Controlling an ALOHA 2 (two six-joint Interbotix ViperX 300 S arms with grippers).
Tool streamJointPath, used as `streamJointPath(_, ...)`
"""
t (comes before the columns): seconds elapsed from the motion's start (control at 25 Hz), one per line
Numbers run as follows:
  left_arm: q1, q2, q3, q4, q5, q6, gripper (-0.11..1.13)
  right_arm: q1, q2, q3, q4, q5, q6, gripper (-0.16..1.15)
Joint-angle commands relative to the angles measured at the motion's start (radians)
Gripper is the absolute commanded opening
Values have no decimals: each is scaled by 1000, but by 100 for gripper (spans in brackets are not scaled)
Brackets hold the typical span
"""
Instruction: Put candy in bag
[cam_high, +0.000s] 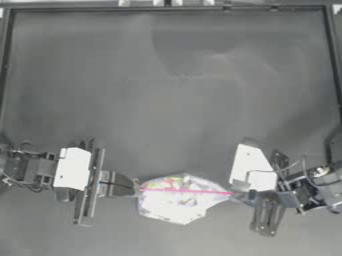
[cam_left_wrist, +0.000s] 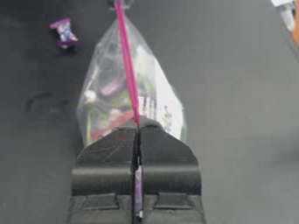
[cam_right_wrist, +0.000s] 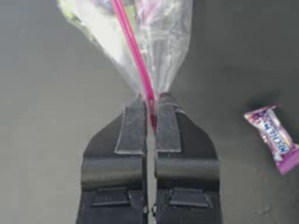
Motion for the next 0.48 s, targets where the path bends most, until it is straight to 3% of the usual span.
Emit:
streamJointPath(0.04, -5, -34, -3, -5, -5, 0, 13, 14, -15, 9, 2, 9, 6, 5)
streamJointPath(0.48, 20, -32, -11, -6, -9, 5, 13, 14, -55, -17, -35, -11, 12, 5)
